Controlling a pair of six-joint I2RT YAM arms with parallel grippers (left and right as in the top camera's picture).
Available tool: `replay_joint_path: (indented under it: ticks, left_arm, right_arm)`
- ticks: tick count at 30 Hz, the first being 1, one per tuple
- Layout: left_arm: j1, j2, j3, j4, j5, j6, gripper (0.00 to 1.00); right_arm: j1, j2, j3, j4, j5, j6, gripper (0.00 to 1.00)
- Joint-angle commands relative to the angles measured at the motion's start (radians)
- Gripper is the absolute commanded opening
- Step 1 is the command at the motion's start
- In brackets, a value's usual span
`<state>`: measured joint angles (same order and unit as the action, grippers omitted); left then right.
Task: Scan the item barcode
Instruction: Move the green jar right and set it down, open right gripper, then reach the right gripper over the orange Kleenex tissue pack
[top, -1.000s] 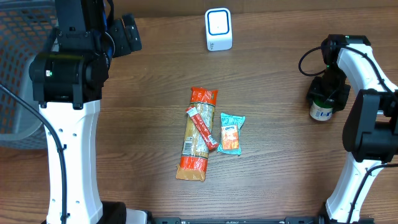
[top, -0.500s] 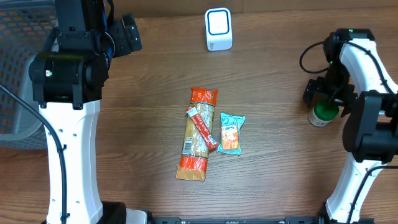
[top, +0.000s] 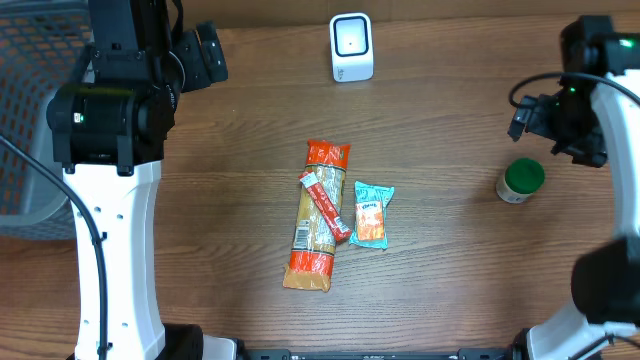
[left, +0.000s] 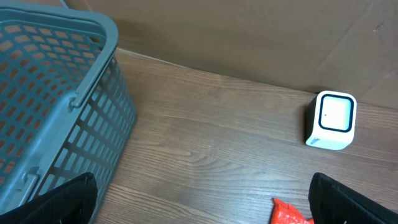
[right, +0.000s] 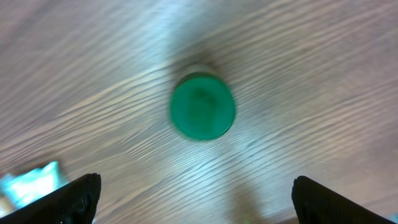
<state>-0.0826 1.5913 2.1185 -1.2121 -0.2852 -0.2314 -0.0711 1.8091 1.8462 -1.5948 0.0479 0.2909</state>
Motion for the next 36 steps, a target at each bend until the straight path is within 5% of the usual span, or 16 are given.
replay_joint_path:
  ticks: [1,7,19,36]
  left_arm:
    - [0.004,-0.003,0.01,0.0,-0.01,0.019,1.0]
    - [0.004,-0.003,0.01,0.0,-0.01,0.019,1.0]
    - [0.004,-0.003,0.01,0.0,-0.01,0.019,1.0]
    - [0.004,-0.003,0.01,0.0,-0.01,0.019,1.0]
  right_arm:
    - [0.005,-0.064,0.022,0.003,-0.202,-0.121,1.0]
    - [0.007,-0.076,0.017,-0.005,-0.438,-0.245,1.0]
    - [0.189,-0.076,-0.061,0.063,-0.443,-0.244,1.0]
    - [0.531,-0.074,-0.441,0.431,-0.437,-0.113,1.0]
